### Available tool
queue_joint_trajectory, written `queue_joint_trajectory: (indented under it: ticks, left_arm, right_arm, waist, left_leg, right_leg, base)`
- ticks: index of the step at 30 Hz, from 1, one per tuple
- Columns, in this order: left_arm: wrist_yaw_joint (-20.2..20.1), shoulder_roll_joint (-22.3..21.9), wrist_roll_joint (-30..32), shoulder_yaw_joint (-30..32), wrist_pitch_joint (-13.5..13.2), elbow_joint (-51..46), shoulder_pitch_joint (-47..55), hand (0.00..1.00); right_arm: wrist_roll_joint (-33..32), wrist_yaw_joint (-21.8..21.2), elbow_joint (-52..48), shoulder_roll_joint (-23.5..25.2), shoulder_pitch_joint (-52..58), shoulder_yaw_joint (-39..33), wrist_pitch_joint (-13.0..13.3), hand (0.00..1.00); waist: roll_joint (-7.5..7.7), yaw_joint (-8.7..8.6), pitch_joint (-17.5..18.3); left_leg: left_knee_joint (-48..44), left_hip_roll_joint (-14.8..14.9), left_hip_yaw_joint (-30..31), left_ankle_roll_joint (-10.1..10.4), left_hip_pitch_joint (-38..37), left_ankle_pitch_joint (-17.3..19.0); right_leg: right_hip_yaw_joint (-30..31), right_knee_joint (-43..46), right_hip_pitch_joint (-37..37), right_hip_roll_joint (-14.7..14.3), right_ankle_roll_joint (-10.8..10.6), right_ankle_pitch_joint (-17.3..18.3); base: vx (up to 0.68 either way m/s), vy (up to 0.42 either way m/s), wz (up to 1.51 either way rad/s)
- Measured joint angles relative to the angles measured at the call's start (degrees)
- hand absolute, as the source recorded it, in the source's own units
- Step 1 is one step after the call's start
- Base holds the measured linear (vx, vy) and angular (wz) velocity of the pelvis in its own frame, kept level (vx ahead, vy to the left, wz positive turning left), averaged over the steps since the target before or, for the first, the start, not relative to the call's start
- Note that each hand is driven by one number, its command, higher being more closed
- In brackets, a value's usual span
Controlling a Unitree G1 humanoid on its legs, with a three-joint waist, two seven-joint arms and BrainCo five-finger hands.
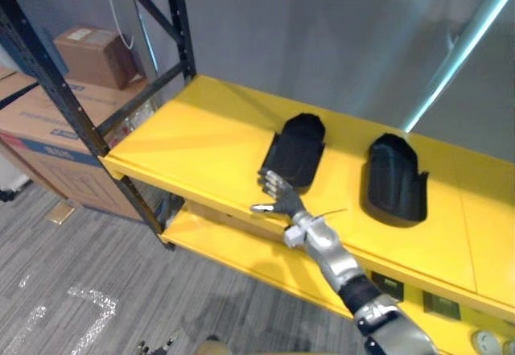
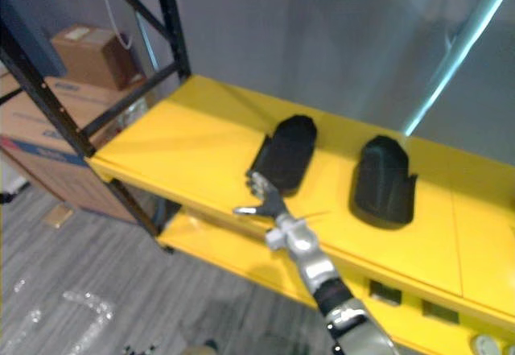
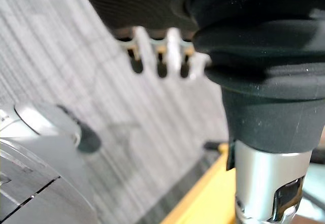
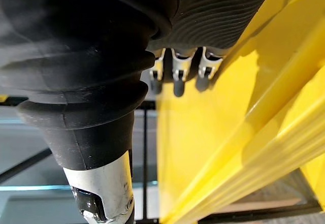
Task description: Walk over and take plastic housings, then place them on the shelf
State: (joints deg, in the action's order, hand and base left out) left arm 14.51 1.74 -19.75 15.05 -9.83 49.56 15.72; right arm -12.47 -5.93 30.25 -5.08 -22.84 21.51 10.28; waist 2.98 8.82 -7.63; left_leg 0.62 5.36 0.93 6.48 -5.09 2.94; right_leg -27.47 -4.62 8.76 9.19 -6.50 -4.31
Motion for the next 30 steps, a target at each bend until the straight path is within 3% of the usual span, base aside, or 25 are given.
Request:
queue_joint_trajectory:
  ticks: [11, 21, 30]
  left_arm:
    - [0.0, 0.0, 0.0, 0.0, 0.0, 0.0, -0.1, 0.00]
    - [0.0, 0.0, 0.0, -0.1, 0.0, 0.0, -0.1, 0.00]
    - [0.0, 0.0, 0.0, -0.1, 0.0, 0.0, -0.1, 0.00]
  right_arm:
    - [2.8, 3.1, 0.0, 0.5, -0.2, 0.1, 0.2, 0.00]
    - [6.8, 8.6, 0.7, 1.0, -1.1, 0.1, 1.1, 0.00]
    - [7.7, 8.5, 2.2, 1.3, -2.2, 0.3, 2.4, 0.00]
  waist:
    - [-0.22, 0.00, -0.2]
    - [-0.22, 0.10, -0.2]
    - [-0.23, 0.17, -0.2]
  left_leg:
    - [0.0, 0.0, 0.0, 0.0, 0.0, 0.0]
    - [0.1, 0.0, -0.1, 0.0, 0.0, 0.0]
    - [0.1, 0.0, 0.0, 0.0, 0.0, 0.0]
  right_leg:
    - [0.0, 0.0, 0.1, 0.0, 0.0, 0.0]
    - [0.0, 0.0, 0.2, 0.0, 0.0, 0.0]
    - [-0.1, 0.0, 0.2, 0.0, 0.0, 0.0]
  base:
    - [0.00, 0.000, 0.00]
    - [0.00, 0.000, 0.00]
    - [0.00, 0.000, 0.00]
